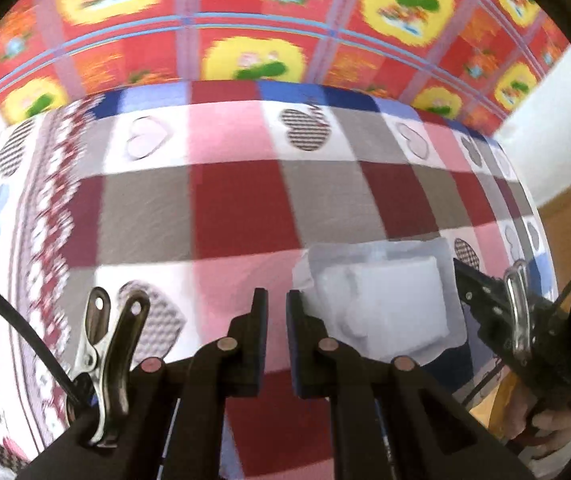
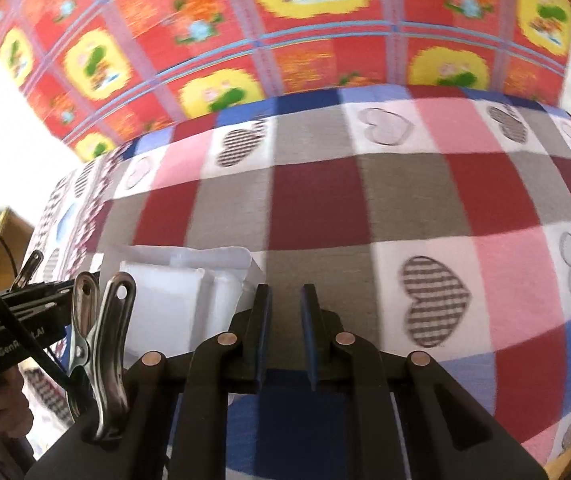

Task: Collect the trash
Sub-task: 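Carry the clear plastic container with the left gripper over the red bucket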

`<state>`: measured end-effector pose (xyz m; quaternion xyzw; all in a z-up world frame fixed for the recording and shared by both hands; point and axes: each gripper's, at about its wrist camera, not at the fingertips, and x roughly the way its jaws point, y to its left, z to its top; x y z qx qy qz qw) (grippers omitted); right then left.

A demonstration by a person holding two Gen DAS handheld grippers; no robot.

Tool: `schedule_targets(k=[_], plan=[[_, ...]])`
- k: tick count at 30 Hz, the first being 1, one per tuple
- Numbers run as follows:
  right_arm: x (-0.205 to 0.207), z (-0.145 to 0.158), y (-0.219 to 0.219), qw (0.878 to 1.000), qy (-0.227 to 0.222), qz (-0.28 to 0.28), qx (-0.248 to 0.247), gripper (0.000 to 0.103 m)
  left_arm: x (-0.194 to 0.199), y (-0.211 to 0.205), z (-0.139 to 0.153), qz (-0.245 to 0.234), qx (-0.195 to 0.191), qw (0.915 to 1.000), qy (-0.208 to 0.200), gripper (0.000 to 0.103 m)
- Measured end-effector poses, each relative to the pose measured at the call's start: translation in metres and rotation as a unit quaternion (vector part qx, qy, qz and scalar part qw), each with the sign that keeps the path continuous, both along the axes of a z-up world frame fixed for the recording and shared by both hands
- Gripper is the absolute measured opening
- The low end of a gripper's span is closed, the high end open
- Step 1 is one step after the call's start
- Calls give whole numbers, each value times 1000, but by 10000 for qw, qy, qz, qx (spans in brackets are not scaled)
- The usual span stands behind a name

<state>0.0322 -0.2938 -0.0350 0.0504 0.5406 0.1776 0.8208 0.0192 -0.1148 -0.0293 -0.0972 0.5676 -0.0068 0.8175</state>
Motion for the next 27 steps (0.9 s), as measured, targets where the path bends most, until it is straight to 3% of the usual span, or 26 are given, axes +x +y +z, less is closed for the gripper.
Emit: schedule_targets(k=[13,27], plan=[[-16,20,75,9934,-175,1112,215,18,-69,56,27,1296,223,9911,-194,7],[-54,37,179,9745,-351,2206,214,18,-145,134,43,2432,324,9686,-398,7]])
